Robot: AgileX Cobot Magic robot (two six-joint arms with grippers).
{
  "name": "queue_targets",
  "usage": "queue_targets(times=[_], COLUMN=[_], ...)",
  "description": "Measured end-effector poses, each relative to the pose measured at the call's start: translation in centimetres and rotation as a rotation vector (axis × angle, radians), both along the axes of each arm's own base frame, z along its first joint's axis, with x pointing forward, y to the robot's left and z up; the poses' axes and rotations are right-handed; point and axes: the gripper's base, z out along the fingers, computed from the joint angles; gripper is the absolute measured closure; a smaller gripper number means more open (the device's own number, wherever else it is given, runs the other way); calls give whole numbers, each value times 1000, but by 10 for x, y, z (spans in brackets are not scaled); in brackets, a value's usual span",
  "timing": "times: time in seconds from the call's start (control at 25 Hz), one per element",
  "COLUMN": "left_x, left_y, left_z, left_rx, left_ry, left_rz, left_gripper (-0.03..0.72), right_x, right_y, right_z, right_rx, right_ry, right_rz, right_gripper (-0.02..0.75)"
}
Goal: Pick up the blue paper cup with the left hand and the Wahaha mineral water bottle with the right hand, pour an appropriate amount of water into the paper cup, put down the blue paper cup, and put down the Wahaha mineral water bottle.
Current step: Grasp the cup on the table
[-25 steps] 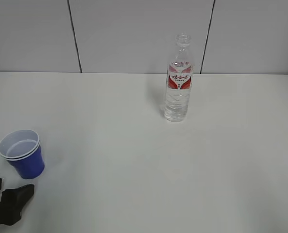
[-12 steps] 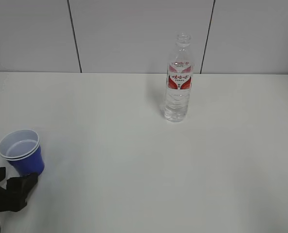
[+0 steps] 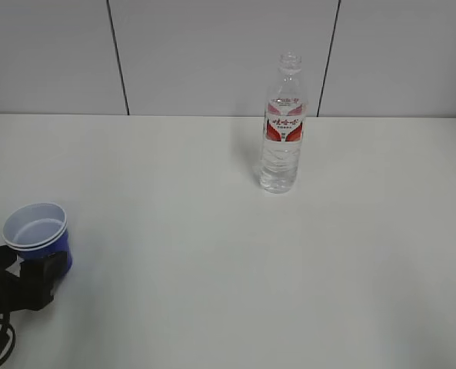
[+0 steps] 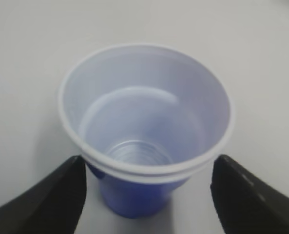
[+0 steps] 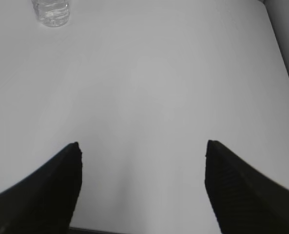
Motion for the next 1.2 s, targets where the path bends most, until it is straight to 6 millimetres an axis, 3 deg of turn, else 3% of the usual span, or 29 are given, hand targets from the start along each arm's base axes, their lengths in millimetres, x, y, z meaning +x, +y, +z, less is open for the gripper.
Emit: queue_targets(times=[0.64,0.96,1.2], left_x=[20,19,19], left_y=[-6,-5,-6], left_z=[1,-10,-10], left_rx=[-16,0,-1], left_ry=[-48,-3,-4], left_rz=[10,10,10], left_gripper=[81,150,60], right_x=[0,0,0], right_y=[0,0,0], right_z=[0,0,0], right_rx=[3,3,3], right_ry=[0,0,0], right_rz=[2,2,2], right_gripper=[150,150,150])
